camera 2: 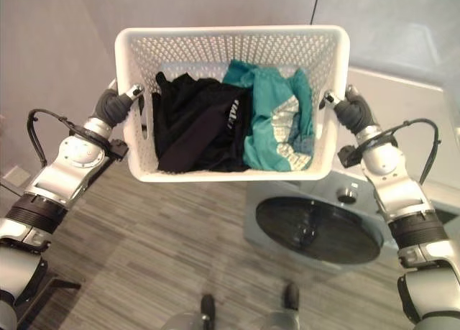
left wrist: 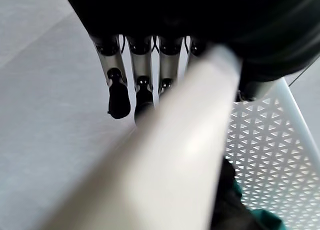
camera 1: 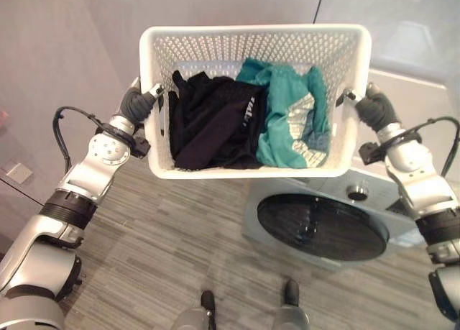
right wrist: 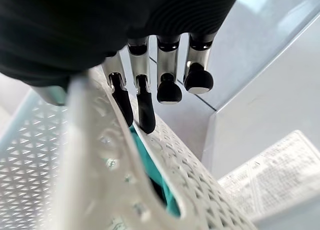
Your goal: Grab the laundry basket,head to the washer,open it,put in the laundry and shut it.
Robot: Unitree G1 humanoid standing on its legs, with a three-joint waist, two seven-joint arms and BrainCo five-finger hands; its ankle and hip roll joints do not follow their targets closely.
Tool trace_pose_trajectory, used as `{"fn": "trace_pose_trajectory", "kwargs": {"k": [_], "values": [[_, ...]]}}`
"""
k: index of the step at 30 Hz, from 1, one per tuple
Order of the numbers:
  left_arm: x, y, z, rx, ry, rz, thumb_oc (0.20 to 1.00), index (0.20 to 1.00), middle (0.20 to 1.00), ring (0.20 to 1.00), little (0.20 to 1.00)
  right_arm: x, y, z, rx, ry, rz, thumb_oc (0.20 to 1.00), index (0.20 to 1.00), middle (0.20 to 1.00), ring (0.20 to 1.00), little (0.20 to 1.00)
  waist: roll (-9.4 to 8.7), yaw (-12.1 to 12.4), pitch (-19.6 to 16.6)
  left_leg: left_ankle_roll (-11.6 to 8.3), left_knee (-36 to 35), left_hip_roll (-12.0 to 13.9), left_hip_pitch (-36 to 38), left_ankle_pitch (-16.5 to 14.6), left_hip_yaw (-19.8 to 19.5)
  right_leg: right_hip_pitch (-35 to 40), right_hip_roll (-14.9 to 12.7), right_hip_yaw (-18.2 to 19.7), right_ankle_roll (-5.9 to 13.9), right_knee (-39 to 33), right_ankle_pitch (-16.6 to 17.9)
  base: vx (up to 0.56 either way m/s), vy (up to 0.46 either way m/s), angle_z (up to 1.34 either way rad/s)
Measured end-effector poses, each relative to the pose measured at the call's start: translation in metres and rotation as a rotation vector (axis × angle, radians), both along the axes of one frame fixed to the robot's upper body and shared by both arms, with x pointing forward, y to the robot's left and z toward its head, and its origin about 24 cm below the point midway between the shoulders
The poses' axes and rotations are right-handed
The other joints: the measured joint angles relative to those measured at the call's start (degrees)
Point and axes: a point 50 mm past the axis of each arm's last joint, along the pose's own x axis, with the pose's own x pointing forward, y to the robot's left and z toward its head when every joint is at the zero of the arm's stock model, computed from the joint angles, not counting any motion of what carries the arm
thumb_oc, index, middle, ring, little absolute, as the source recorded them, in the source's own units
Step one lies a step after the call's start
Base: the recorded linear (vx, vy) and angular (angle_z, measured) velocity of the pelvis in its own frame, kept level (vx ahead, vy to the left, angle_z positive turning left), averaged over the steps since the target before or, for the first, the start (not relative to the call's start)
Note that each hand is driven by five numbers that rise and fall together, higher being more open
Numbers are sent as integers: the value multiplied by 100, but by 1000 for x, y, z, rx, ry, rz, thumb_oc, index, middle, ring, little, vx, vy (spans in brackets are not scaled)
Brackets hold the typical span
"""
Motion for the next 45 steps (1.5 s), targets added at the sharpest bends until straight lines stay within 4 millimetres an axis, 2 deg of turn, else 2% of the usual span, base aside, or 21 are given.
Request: {"fn": "trace_pose_trajectory", "kwargs": {"k": [2,3,6,7,8,10,11,12,14,17,20,21,23,24,25,26,27,28,34,39,45], "values": [[1,4,0,-2,17,3,200,200,200,200,200,1,1,6,-41,5,9,200,200,200,200,200,-199,21,-115,-395,28,250,149,-31,-165,238,291,83,-27,226,40,371,-383,45],[1,0,0,-24,4,-18,200,200,200,200,200,1,-4,4,-61,23,-5,200,200,200,200,200,-287,-15,-188,-572,27,351,165,-102,-276,273,445,187,39,354,418,315,-399,58],[1,-16,-9,-30,21,-78,200,200,200,200,200,-5,-24,3,-136,71,-52,200,200,200,200,200,-34,-2,-268,-1095,635,1366,144,-2,-424,-74,1319,48,-713,1979,-818,221,-492,42],[1,-14,-6,-22,15,-77,200,200,200,200,200,-5,-23,7,-148,69,-41,200,200,200,200,200,-155,6,-262,-984,1458,1527,-263,92,-562,-194,1460,49,-797,2346,-1076,110,-235,-37],[1,-14,-11,-14,37,-73,200,200,200,200,200,-6,-22,9,-155,71,-30,200,200,200,200,200,-370,114,-310,-553,2563,1646,-892,530,-840,-215,1617,148,-1068,2404,-1171,186,-187,-56],[1,-14,-12,-23,49,-80,200,200,200,200,200,-6,-22,15,-144,55,-27,200,200,200,200,200,-426,131,-362,-560,2780,1725,-1048,626,-607,-41,1856,105,-1270,2174,-1032,241,-159,-51],[2,-16,-7,-23,39,-87,200,200,200,200,200,-6,-24,18,-147,49,-32,200,200,200,200,200,-407,39,-373,-602,2827,1671,-1121,657,-488,36,1963,47,-1397,2077,-1100,218,2,17],[8,-28,8,17,18,-110,200,200,200,200,200,-9,-34,20,-147,61,-65,200,200,200,200,200,-456,-186,-360,-586,2736,1482,-1314,262,-197,122,2080,-42,-1475,1877,-1132,258,63,26],[12,-36,24,44,-10,-123,200,200,200,200,200,-11,-42,26,-146,48,-89,200,200,200,200,200,-533,-258,-335,-602,1895,1130,-1319,112,96,163,2145,-8,-1405,1562,-941,266,139,-1],[16,-38,35,54,-30,-115,200,200,200,200,200,-10,-42,27,-118,40,-94,200,200,200,200,200,-427,-139,-275,-827,-776,466,-1092,207,-774,535,2482,265,-1375,643,-421,225,158,-68],[18,-28,21,50,19,-71,200,200,200,200,200,1,-27,10,-44,72,-64,200,200,200,200,200,-301,-154,-152,-714,-740,546,-725,213,-1126,948,2764,492,-1367,465,-419,190,183,-60],[18,-28,21,47,16,-69,200,200,200,200,200,2,-25,4,-31,84,-61,200,200,200,200,200,-259,-125,-135,-743,-621,509,-486,245,-1104,1008,2773,610,-1366,437,-420,204,249,-48],[18,-31,27,49,-4,-84,200,200,200,200,200,3,-28,-1,-18,101,-75,200,200,200,200,200,-155,-160,-160,-444,-699,438,-129,657,-956,1031,2786,488,-1354,435,-425,202,286,-35],[18,-25,24,56,11,-60,200,200,200,200,200,10,-17,-7,14,115,-64,200,200,200,200,200,-88,-162,-151,-272,-639,533,207,876,-773,1089,2852,562,-1160,590,-470,140,221,-103],[19,-16,18,50,34,-17,200,200,200,200,200,15,-4,-14,50,127,-37,200,200,200,200,200,23,13,-84,-215,-732,752,517,848,-665,681,2695,290,-854,1541,-837,98,160,-130],[19,-8,17,53,41,9,200,200,200,200,200,17,2,-12,27,133,-20,200,200,200,200,200,-46,133,-130,-367,-452,553,462,684,-535,792,1960,-33,-910,725,-749,69,108,-148],[17,0,21,59,29,27,200,200,200,200,200,21,8,-6,29,123,-6,200,200,200,200,200,-98,239,-103,-492,-129,469,440,296,-334,858,1551,-238,-657,261,-64,16,37,-88],[16,1,20,56,33,26,200,200,200,200,200,20,9,-6,23,125,-4,200,200,200,200,200,64,224,-139,-550,-30,618,312,48,-213,864,1662,-231,-741,283,8,7,17,-36],[1,-33,33,83,-21,-152,200,200,200,200,200,-26,-37,5,-108,128,-53,200,200,200,200,200,-79,256,-146,-597,-62,549,0,113,-647,797,1684,-406,-747,197,-49,-27,-22,40],[-2,-37,32,112,11,-201,200,200,200,200,200,-39,-46,4,-152,159,-48,200,200,200,200,200,-98,267,-154,-600,-70,525,-138,133,-698,739,1674,-417,-750,199,-59,-22,-32,7],[-33,-32,35,262,38,-299,200,200,200,200,200,-69,-57,11,-281,227,-15,200,200,200,200,200,-132,235,-143,-615,-85,519,-225,182,-801,701,1680,-485,-748,196,-61,24,-23,7]]}}
